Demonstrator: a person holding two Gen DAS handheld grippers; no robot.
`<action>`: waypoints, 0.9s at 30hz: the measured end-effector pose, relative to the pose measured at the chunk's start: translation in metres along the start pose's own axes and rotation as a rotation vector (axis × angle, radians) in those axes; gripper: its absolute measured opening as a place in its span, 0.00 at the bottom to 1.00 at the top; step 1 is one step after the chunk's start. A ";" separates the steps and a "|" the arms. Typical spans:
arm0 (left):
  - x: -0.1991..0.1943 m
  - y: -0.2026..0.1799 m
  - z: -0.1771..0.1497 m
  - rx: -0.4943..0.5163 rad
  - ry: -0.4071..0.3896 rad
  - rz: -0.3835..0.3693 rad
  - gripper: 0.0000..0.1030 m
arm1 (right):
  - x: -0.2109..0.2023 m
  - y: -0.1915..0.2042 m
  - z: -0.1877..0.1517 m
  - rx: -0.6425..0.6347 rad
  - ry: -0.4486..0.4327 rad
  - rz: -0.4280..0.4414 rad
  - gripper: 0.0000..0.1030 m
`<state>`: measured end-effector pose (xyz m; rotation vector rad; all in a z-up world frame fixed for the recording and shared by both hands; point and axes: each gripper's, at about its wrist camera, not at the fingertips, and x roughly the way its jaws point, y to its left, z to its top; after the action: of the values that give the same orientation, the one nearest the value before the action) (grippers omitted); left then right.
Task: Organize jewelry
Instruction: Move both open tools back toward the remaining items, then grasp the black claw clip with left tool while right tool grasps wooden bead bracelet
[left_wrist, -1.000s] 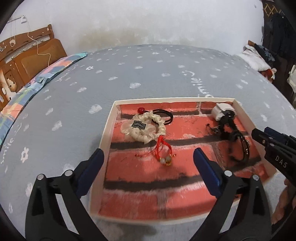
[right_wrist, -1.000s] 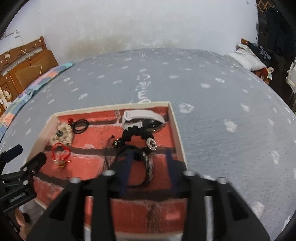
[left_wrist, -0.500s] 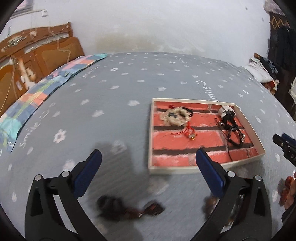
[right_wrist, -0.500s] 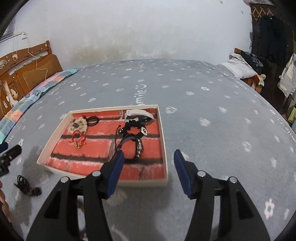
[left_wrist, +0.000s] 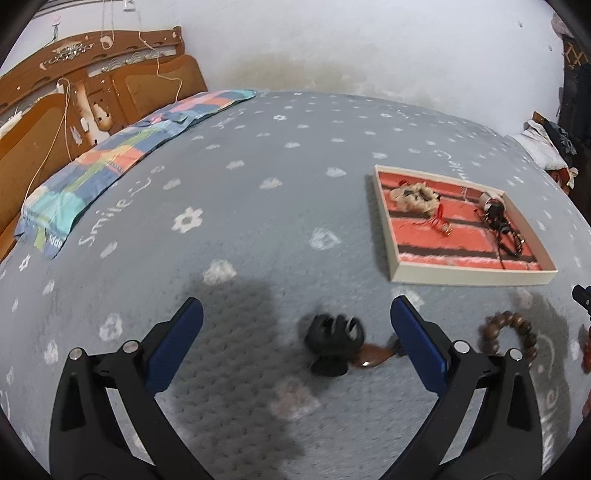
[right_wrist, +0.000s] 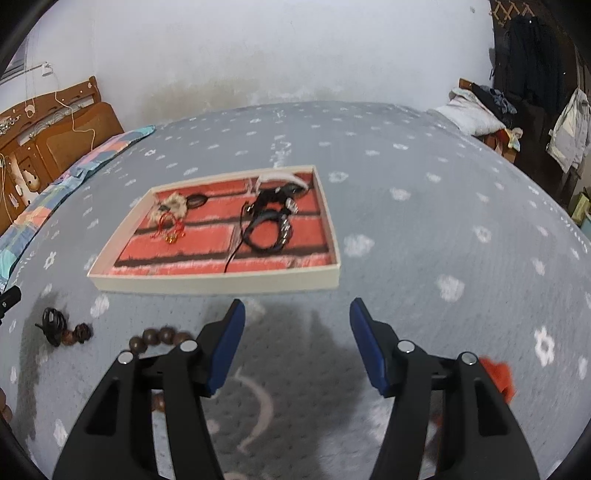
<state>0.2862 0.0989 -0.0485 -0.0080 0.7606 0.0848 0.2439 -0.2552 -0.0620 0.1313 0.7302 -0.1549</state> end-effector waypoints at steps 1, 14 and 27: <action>0.002 0.001 -0.002 0.000 0.003 0.003 0.95 | 0.000 0.004 -0.003 -0.002 0.003 0.000 0.57; 0.038 0.004 -0.035 -0.016 0.057 -0.036 0.95 | 0.030 0.052 -0.024 -0.020 0.091 -0.016 0.57; 0.056 0.004 -0.037 -0.029 0.075 -0.068 0.93 | 0.045 0.049 -0.033 0.003 0.119 -0.031 0.57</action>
<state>0.3011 0.1056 -0.1141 -0.0648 0.8337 0.0307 0.2641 -0.2061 -0.1132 0.1329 0.8507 -0.1784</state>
